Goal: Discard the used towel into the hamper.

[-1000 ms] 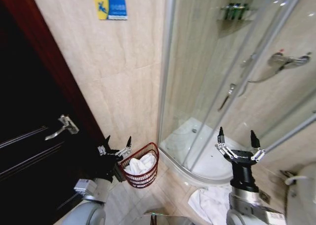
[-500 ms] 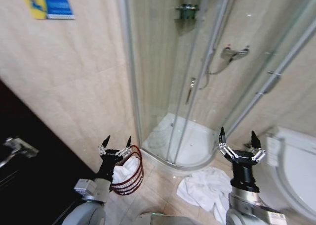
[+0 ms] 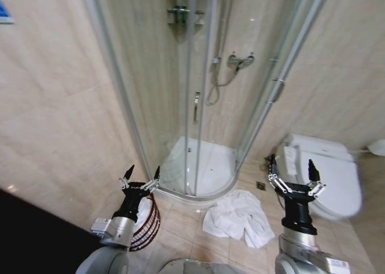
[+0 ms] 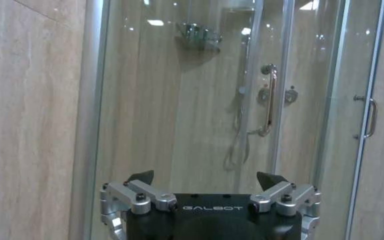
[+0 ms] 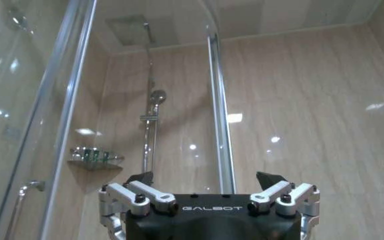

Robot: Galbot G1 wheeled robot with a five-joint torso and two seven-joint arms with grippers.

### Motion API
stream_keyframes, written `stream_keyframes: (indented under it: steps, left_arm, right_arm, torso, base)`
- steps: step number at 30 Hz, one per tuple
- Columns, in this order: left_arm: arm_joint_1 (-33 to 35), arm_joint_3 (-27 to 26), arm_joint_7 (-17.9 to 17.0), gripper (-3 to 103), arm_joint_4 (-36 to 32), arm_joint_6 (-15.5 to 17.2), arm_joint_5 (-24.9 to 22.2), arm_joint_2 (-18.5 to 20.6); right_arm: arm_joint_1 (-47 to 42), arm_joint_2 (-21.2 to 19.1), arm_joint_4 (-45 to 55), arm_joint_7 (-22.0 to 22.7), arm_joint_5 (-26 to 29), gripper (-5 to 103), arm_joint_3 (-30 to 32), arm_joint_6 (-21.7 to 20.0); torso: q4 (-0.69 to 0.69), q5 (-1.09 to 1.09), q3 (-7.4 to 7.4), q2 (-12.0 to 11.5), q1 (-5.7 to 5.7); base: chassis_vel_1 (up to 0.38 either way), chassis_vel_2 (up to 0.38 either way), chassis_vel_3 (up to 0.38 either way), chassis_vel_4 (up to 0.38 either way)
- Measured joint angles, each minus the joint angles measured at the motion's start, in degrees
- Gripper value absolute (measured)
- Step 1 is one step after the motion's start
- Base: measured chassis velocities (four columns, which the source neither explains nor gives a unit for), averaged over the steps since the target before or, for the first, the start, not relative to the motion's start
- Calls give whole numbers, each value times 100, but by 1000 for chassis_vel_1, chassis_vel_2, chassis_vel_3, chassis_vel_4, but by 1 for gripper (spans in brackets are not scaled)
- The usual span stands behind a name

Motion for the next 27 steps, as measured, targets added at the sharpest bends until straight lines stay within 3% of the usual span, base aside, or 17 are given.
stream_keyframes:
  steps: [12, 27]
  left_arm:
    - [0, -1, 0, 100, 0, 0, 0, 0]
    - [0, 0, 0, 100, 0, 0, 0, -1]
  right_arm:
    - [43, -10, -57, 14, 106, 100, 25, 59]
    - [22, -4, -77, 19, 96, 100, 4, 124]
  torso:
    - [1, -1, 0, 0, 0]
    - [1, -1, 0, 0, 0]
  base:
    - [-40, -45, 41, 34]
    - [-229, -231, 226, 224]
